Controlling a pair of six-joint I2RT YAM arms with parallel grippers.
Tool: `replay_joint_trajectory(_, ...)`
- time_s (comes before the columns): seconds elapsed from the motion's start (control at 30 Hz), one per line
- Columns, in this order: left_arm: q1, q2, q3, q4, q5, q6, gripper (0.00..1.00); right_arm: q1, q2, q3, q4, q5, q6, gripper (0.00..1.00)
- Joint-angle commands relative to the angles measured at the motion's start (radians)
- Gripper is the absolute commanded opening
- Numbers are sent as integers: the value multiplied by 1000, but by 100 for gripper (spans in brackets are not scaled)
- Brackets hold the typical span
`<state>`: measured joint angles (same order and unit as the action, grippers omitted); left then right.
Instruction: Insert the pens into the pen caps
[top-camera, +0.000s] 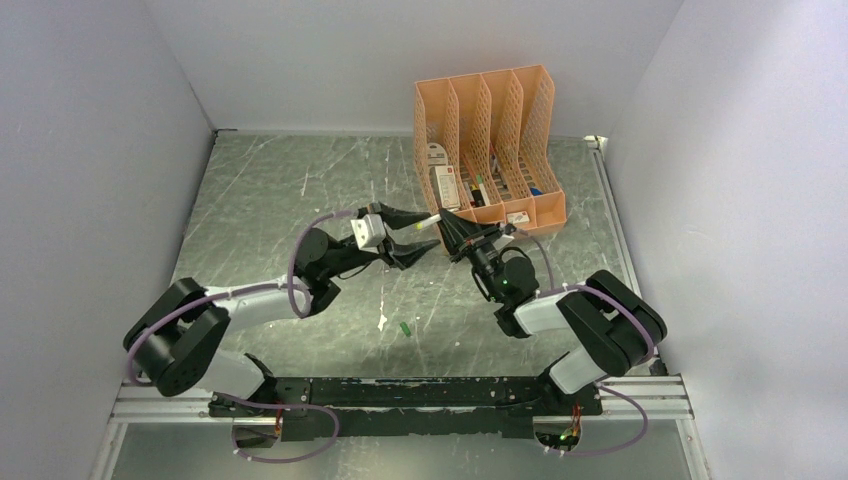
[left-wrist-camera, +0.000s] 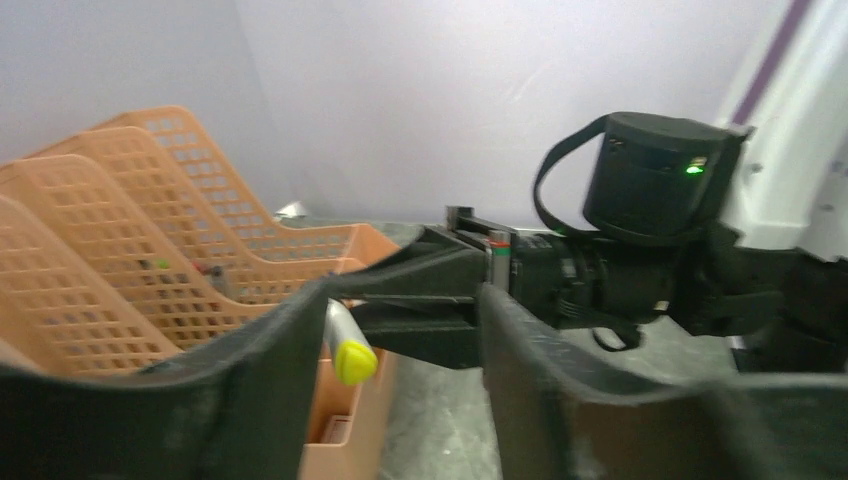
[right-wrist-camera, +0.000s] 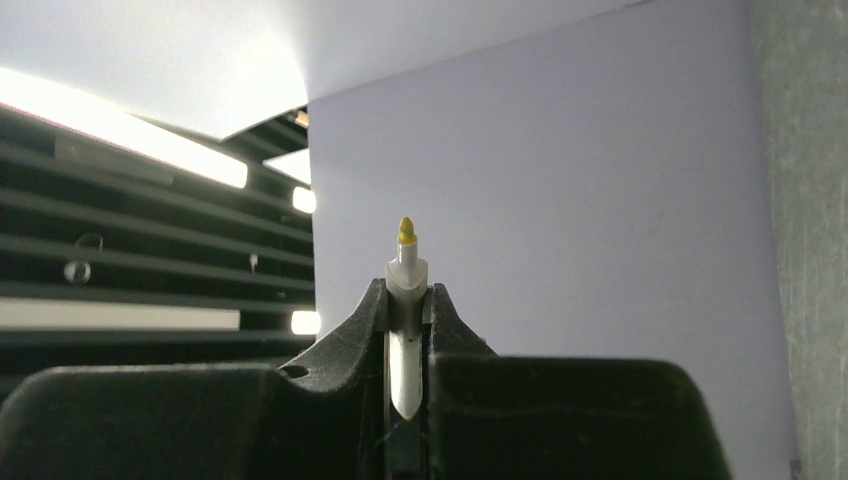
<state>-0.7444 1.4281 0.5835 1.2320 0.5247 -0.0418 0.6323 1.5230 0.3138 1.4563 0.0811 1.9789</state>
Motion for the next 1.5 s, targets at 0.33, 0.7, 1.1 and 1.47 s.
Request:
replay_joint_trajectory(0.33, 122, -70, 240, -213, 491, -562, 82, -115, -160, -43, 122, -267, -600, 0)
replay_joint_trajectory(0.7, 217, 41, 226, 196, 638, -949, 85, -74, -555, 257, -722, -478, -1320, 0)
replay_joint_trajectory(1.1, 198, 71, 231, 102, 626, -896, 77, 45, -517, 353, -838, -416, -1497, 0)
replay_joint_trajectory(1.47, 155, 25, 234, -168, 601, -703, 7, 110, -499, 355, -814, -342, -1512, 0)
